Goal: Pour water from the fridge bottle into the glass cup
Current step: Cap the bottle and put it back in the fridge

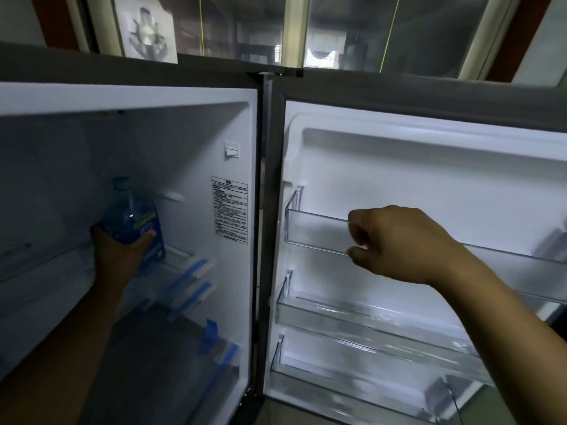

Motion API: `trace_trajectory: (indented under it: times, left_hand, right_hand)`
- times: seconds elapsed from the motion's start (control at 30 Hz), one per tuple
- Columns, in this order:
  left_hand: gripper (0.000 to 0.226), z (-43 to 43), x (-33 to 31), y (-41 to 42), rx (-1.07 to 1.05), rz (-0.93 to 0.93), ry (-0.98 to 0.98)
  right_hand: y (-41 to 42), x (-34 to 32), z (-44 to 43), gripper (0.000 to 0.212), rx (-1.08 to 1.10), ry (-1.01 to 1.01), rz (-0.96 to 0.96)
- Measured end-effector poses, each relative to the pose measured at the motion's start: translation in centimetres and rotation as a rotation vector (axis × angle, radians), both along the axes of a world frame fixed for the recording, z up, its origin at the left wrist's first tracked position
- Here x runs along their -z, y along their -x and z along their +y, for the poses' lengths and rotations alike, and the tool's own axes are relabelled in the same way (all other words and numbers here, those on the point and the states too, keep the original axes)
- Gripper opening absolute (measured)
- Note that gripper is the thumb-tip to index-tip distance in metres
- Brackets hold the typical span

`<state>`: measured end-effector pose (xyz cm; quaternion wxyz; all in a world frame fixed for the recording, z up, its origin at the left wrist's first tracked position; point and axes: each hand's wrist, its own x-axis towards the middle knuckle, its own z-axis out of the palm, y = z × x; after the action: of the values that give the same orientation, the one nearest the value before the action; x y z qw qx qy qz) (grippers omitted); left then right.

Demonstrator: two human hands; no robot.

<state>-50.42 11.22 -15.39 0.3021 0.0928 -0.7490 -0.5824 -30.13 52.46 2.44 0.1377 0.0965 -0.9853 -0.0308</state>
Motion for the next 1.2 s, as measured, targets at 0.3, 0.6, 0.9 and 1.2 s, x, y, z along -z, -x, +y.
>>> trace_trajectory:
  times: [0.3, 0.6, 0.9, 1.2]
  left_hand:
    - [0.054, 7.2, -3.5, -7.5, -0.105, 0.227, -0.060]
    - [0.022, 23.9, -14.5, -21.9, 0.547, 0.374, 0.282]
    - [0.066, 30.6, -13.6, -29.0, 0.673, 0.346, 0.986]
    - [0.053, 23.3, -14.0, -30.6, 0.720, 0.346, 0.891]
  right_hand:
    - [-0.7, -0.1, -0.7, 0.019, 0.016, -0.012, 0.008]
    - [-9.0, 0.7, -1.4, 0.067, -0.120, 0.098, 0.139]
    - [-21.6, -0.9, 7.6, 0.040, -0.258, 0.381, 0.555]
    - [-26.0, -1.6, 8.1, 0.025, -0.453, 0.259, 0.932]
